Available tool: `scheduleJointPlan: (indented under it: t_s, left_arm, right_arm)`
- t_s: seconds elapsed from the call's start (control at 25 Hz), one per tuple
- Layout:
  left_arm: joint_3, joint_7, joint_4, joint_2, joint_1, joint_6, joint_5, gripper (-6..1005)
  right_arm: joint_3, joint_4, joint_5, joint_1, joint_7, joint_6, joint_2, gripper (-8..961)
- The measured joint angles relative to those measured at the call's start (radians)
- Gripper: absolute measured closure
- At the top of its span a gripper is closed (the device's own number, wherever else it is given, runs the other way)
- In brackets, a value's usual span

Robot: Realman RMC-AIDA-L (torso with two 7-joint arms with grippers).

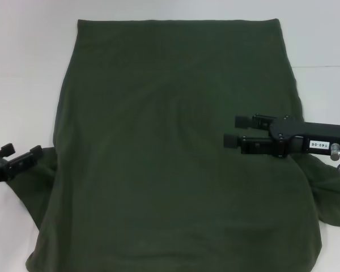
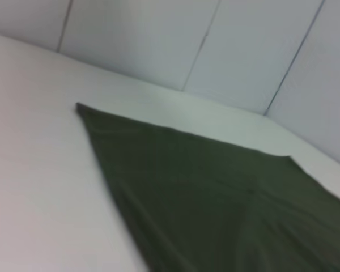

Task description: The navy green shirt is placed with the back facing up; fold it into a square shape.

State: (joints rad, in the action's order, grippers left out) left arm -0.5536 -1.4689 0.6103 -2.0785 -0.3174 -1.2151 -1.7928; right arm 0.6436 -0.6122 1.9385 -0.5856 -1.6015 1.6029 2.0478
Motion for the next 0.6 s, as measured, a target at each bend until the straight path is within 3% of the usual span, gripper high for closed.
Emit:
scheduleJointPlan:
  t_s: [0.6]
  left_arm:
    - [-0.017, 0.014, -0.012, -0.030, -0.011, 0.079, -0.045, 68]
  right_arm:
    - [-0.003, 0.002, 0.000, 0.004, 0.000, 0.000, -0.001, 39]
